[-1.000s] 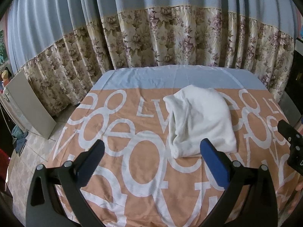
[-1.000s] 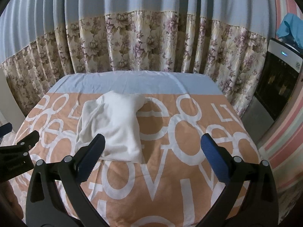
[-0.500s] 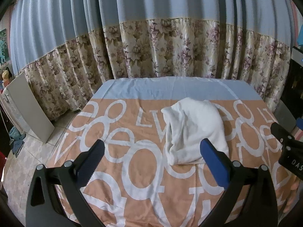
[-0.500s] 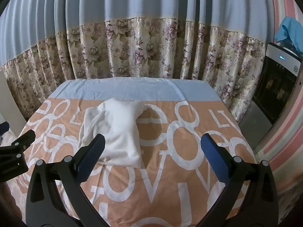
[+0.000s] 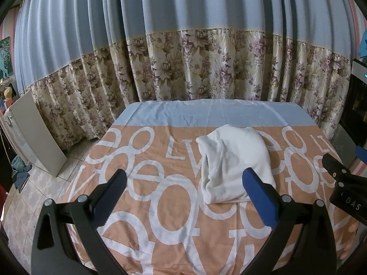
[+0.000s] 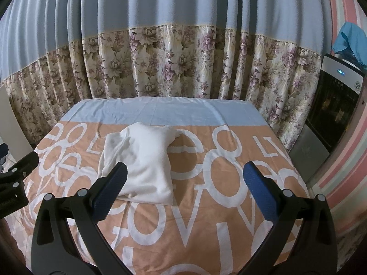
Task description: Fold small clothes
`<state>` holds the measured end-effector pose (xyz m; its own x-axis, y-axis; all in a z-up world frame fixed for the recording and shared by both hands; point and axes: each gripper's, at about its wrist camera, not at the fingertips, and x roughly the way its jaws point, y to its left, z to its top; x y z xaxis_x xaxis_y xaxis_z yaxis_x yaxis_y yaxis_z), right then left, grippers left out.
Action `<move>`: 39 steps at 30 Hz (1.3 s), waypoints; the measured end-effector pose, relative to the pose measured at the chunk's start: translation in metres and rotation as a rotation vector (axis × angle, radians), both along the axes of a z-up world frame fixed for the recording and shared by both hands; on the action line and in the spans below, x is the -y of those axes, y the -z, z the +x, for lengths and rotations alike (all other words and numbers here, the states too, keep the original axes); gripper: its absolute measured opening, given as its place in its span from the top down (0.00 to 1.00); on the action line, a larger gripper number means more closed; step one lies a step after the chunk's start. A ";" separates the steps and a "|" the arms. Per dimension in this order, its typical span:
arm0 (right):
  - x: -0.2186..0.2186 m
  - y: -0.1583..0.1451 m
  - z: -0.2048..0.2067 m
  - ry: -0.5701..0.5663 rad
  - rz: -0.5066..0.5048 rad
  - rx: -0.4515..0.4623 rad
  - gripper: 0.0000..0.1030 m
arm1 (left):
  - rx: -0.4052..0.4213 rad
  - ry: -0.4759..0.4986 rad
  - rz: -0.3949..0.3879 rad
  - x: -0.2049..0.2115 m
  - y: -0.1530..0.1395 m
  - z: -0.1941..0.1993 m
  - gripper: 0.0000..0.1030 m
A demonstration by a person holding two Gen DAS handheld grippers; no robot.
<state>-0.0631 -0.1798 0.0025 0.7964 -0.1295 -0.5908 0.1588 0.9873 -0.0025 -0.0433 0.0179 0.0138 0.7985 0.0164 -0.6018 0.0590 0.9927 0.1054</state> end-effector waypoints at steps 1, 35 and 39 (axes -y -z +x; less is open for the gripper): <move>0.000 0.001 0.000 -0.001 0.000 -0.001 0.03 | 0.000 0.000 0.000 0.000 0.000 0.000 0.02; -0.003 0.015 0.001 -0.013 -0.007 -0.018 0.03 | -0.001 0.019 0.008 0.000 0.000 -0.001 0.02; -0.002 0.014 0.003 -0.014 -0.007 -0.017 0.03 | 0.002 0.038 0.009 -0.005 0.000 -0.001 0.02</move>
